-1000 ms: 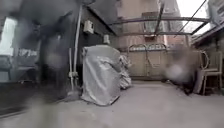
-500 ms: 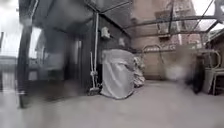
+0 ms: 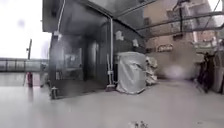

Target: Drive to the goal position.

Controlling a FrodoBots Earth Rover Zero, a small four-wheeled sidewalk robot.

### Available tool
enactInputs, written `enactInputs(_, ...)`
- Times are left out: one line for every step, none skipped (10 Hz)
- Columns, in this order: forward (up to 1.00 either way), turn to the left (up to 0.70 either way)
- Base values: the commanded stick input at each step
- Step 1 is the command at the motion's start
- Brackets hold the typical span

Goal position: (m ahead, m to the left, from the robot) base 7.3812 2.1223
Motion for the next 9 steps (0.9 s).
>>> enactInputs(-0.70, -0.27)
enactInputs(-0.70, -0.27)
enactInputs(-0.70, -0.27)
enactInputs(-0.70, -0.27)
enactInputs(-0.47, -0.33)
enactInputs(0.00, -0.42)
enactInputs(0.00, 0.00)
enactInputs(0.16, 0.00)
enactInputs(0.59, 0.00)
